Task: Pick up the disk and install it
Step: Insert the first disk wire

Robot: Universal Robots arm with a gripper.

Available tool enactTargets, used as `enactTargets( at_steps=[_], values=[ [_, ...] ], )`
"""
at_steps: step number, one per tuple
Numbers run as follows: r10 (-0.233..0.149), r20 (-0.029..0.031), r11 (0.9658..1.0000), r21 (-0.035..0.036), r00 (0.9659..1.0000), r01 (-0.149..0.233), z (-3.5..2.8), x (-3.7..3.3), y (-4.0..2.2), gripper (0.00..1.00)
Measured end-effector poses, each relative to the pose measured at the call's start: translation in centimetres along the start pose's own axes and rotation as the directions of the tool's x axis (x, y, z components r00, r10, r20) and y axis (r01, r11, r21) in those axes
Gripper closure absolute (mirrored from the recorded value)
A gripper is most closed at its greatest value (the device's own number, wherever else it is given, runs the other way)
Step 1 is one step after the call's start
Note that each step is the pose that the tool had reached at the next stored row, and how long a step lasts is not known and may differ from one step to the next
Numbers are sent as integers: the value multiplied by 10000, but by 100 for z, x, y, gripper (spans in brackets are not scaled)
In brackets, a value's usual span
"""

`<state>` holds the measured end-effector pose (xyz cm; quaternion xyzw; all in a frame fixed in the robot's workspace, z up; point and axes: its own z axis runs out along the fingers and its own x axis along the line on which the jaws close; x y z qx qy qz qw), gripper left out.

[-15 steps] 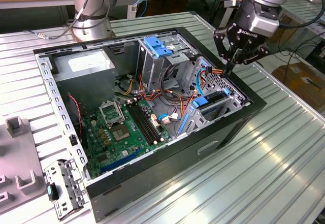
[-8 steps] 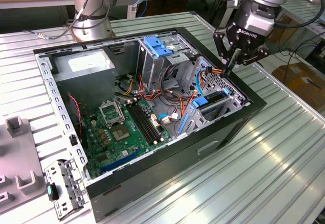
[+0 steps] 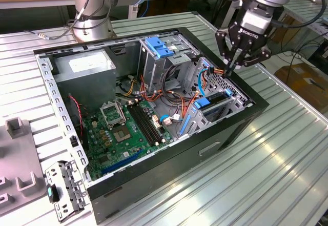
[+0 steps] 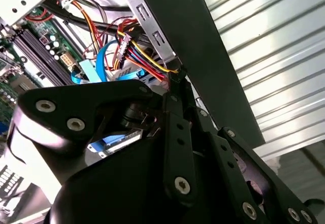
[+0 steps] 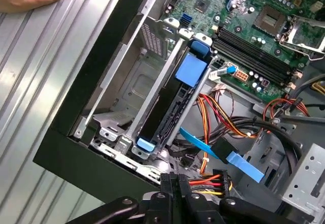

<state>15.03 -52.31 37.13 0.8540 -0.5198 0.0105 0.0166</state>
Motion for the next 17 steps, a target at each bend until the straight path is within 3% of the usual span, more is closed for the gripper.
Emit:
enactTargets(
  at_steps=[7, 12, 17],
  values=[
    [677, 11, 9977, -24, 9977, -677, 1, -13, 24, 84],
    [745, 13, 9972, -27, 9972, -745, 1, -60, 117, 84],
    [1503, 21, 9886, -55, 9886, -1503, 2, -62, 118, 84]
  ],
)
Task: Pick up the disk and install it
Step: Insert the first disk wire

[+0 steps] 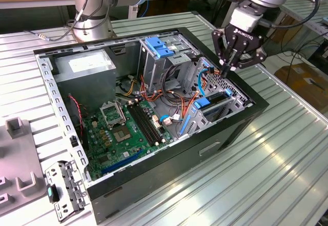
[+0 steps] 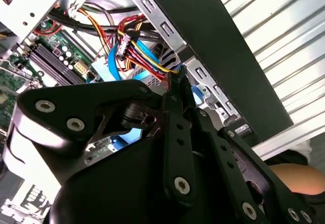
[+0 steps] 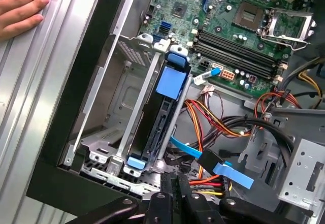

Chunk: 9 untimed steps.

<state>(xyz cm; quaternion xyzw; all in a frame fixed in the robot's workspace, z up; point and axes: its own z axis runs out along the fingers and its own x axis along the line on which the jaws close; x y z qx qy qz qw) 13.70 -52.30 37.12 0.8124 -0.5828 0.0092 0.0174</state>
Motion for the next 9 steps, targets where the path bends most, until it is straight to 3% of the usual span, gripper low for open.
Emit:
enactTargets(
  at_steps=[3, 5, 9],
  values=[
    [584, 11, 9983, -21, 9983, -584, 3, 0, 0, 84],
    [1007, 17, 9949, -35, 9949, -1006, 4, 0, 1, 84],
    [1022, 18, 9948, -36, 9948, -1021, 4, 0, 1, 84]
  ],
)
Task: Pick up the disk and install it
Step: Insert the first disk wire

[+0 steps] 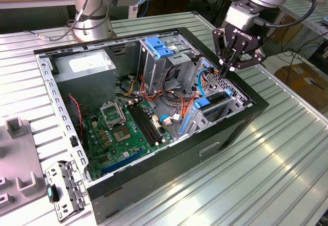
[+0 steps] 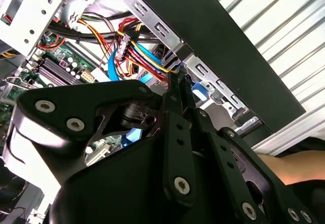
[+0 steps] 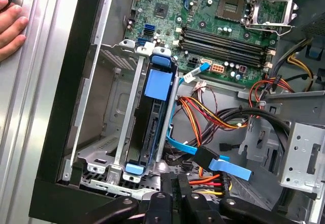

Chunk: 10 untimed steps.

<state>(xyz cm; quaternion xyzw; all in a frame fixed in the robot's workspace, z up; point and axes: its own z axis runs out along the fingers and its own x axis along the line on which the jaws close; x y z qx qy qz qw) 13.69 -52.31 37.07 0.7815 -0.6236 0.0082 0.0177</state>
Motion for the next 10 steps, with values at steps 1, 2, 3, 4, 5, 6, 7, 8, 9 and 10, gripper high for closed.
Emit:
enactTargets(
  at_steps=[1, 2, 3, 4, 5, 6, 7, 8, 9, 10],
  values=[
    [1, 0, 10000, 0, 10000, -1, 0, 0, 0, 84],
    [1, 0, 10000, 0, 10000, -1, 0, 0, 0, 84],
    [1, 0, 10000, 0, 10000, -1, 0, 0, 0, 84],
    [2, 0, 10000, 0, 10000, -2, 0, 0, 0, 84],
    [3, 0, 10000, 0, 10000, -3, 0, 0, 0, 84],
    [4, 1, 10000, 0, 10000, -4, 0, 1, 2, 84],
    [2, 0, 10000, 0, 10000, -2, 1, 8, 5, 84],
    [3, 0, 10000, -1, 10000, -3, 2, 18, 11, 84],
    [3, 0, 10000, 0, 10000, -3, 3, 30, 19, 84],
    [3, 1, 10000, 0, 10000, -3, 5, 34, 33, 84]
  ],
)
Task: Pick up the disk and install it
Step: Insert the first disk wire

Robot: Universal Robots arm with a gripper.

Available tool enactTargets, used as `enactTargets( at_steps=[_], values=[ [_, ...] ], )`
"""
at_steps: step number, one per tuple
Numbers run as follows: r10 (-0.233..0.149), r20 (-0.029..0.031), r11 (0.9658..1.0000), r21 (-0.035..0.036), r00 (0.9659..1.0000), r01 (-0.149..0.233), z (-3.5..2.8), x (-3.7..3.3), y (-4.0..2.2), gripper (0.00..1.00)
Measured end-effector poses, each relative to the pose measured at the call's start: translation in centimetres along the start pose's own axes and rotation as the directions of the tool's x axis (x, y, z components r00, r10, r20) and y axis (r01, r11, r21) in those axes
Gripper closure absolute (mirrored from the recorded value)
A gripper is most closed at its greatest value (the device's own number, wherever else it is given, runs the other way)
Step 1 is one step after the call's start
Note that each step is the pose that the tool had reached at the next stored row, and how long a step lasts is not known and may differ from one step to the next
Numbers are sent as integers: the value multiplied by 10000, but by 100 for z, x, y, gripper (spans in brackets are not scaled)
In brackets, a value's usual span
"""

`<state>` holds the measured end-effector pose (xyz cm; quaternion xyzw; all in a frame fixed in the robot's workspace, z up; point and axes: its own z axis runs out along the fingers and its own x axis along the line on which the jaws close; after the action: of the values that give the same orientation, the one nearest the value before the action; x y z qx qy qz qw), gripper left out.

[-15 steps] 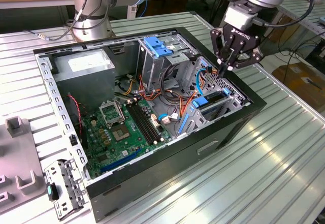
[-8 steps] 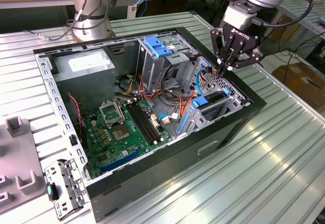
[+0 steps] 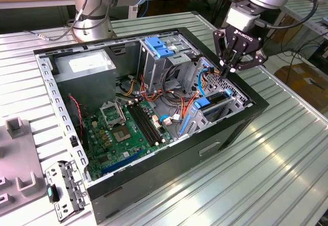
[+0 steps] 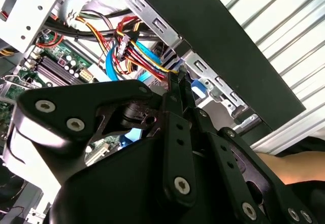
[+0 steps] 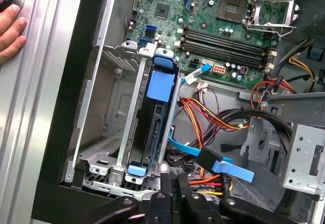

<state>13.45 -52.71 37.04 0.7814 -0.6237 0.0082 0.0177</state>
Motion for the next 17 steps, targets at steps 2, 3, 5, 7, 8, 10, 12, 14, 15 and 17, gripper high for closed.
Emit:
enactTargets(
  at_steps=[2, 3, 5, 7, 8, 10, 12, 14, 15, 17],
  values=[
    [19, 0, 10000, 0, 10000, -19, 4, -5, 32, 84],
    [52, 2, 10000, -1, 10000, -52, 7, -6, 38, 84],
    [114, 2, 9999, -3, 9999, -114, 8, -7, 46, 84],
    [116, 0, 9999, -4, 9999, -116, 7, -8, 46, 84],
    [118, 1, 9999, -4, 9999, -118, 7, -8, 46, 84],
    [119, 2, 9999, -4, 9999, -119, 8, -8, 46, 84],
    [119, 1, 9999, -4, 9999, -119, 8, -8, 47, 84],
    [120, 1, 9999, -4, 9999, -120, 8, -8, 47, 84],
    [120, 1, 9999, -4, 9999, -120, 8, -8, 46, 84],
    [120, 1, 9999, -4, 9999, -120, 8, -8, 46, 84]
  ],
)
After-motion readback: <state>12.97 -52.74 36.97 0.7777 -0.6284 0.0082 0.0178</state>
